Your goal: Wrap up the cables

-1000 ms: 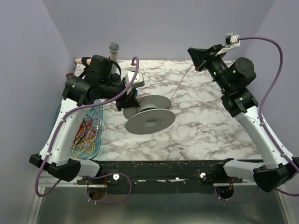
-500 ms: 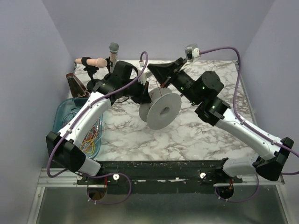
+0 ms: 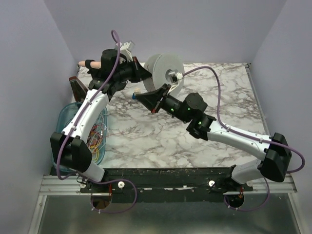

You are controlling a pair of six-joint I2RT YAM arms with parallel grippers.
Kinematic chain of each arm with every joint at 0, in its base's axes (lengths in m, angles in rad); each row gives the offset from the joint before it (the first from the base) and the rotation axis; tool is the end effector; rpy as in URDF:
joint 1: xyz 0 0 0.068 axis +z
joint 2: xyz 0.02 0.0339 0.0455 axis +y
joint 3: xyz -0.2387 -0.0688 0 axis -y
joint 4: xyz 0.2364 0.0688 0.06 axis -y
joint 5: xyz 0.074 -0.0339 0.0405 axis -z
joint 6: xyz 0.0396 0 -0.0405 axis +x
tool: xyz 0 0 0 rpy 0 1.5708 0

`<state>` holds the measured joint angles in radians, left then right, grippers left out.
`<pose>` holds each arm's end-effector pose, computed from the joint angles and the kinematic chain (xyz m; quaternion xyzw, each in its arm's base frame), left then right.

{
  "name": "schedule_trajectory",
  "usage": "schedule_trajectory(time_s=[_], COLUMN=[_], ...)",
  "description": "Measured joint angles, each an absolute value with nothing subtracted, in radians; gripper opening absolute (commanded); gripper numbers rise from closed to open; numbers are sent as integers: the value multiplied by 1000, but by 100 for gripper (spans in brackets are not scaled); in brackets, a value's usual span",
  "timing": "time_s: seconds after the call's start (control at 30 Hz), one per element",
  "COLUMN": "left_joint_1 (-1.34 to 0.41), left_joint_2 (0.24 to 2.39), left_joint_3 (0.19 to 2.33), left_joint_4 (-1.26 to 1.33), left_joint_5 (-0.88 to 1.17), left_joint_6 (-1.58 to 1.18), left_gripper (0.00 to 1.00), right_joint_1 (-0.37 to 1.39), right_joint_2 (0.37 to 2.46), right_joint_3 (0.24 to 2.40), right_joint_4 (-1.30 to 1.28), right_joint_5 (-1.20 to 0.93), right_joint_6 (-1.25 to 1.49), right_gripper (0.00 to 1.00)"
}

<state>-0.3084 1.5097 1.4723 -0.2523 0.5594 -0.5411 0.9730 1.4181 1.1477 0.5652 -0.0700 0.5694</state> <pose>0.3242 -0.1253 0.3721 0.0744 0.7846 -0.4384 0.4322 0.1869 0.2794 0.3771 -0.1468 0.5775 0.5745 0.5611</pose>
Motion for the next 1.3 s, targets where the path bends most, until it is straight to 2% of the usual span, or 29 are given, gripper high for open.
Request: schedule_trajectory(time_s=[0.17, 0.43, 0.63, 1.1, 1.3], left_joint_1=[-237, -192, -179, -178, -194], left_joint_2=[1539, 1539, 1538, 1460, 1427], left_joint_3=[1509, 1559, 1559, 1490, 1465], left_joint_4=[-206, -189, -145, -120, -300], left_joint_5=[582, 770, 834, 963, 963], left_joint_6=[-595, -645, -644, -542, -343], left_gripper=[0, 0, 0, 0, 0], right_joint_1=[972, 934, 820, 433, 376], right_joint_2=[1404, 1302, 1227, 1116, 1133], right_joint_3=[998, 719, 554, 471, 634], right_joint_4=[598, 753, 840, 835, 609], right_joint_5=[-86, 34, 39, -162, -228], right_joint_6=[638, 782, 890, 939, 755], right_gripper=[1, 1, 1, 1, 1])
